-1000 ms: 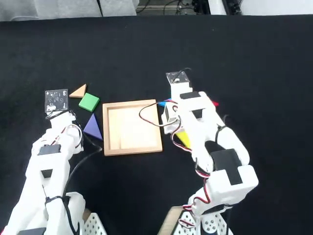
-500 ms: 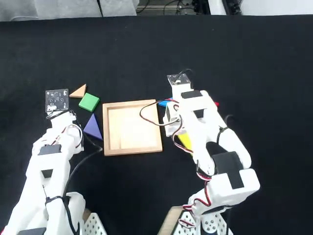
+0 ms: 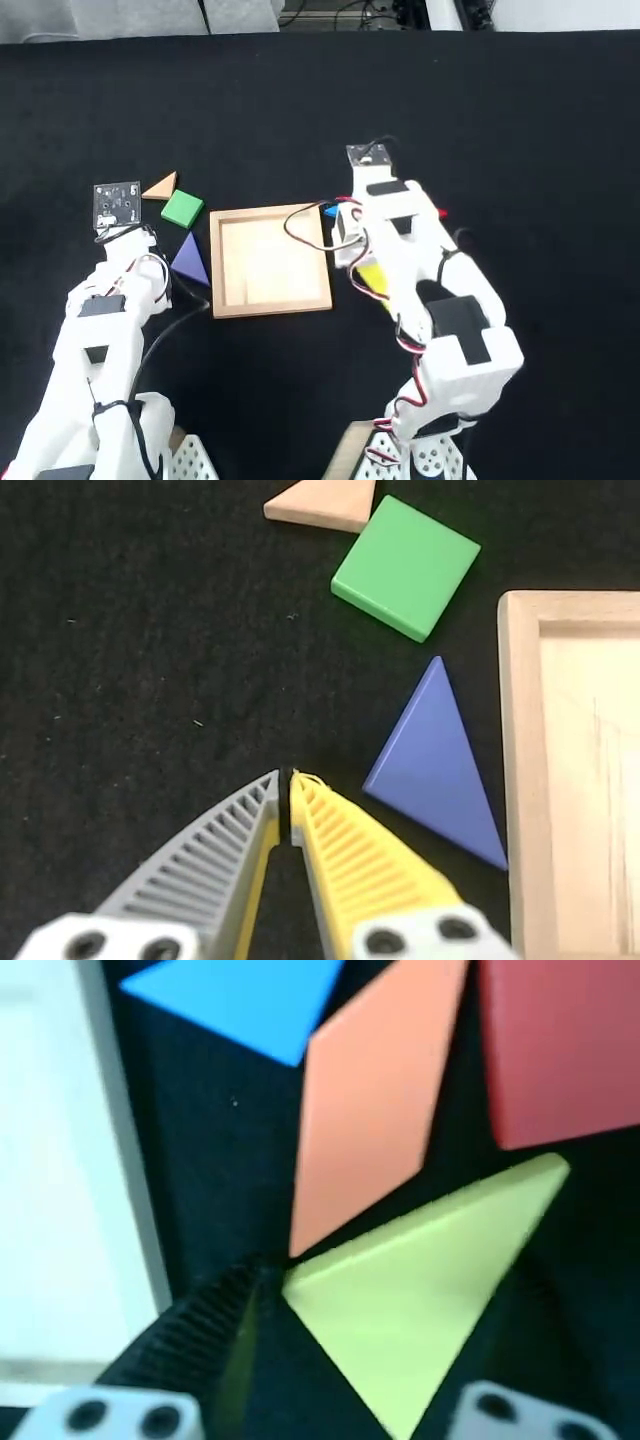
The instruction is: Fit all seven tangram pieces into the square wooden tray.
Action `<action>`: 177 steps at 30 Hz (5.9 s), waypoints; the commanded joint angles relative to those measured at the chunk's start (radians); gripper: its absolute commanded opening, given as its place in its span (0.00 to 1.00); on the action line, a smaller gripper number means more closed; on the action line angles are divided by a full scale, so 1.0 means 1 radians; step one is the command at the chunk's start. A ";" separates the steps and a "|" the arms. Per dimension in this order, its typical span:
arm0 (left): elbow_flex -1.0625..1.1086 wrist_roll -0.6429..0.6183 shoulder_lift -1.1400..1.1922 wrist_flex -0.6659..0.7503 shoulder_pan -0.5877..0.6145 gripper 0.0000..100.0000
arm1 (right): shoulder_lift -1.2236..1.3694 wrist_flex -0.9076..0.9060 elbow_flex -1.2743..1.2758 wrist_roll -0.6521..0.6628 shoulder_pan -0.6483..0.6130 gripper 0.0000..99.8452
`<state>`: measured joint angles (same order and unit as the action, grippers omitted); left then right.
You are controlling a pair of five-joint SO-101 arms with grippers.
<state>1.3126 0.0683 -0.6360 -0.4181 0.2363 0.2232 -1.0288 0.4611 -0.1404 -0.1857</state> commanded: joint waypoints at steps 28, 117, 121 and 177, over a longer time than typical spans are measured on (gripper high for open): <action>-0.051 -0.006 0.003 0.018 -0.048 0.03 | -0.432 -0.143 0.024 0.311 -0.094 0.20; -0.067 -0.103 0.003 0.018 0.113 0.03 | 0.048 -0.069 -0.377 -0.819 -0.428 0.09; -0.067 -0.103 0.003 0.018 0.111 0.03 | 0.085 -0.035 -0.384 -0.925 -0.407 0.27; -0.067 -0.101 0.003 0.018 0.090 0.03 | 0.194 -0.451 -0.780 0.540 -0.169 0.01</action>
<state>1.3126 -0.0284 -0.6360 -0.4181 0.3360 0.5025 -1.6088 -0.2677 0.3936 -0.4480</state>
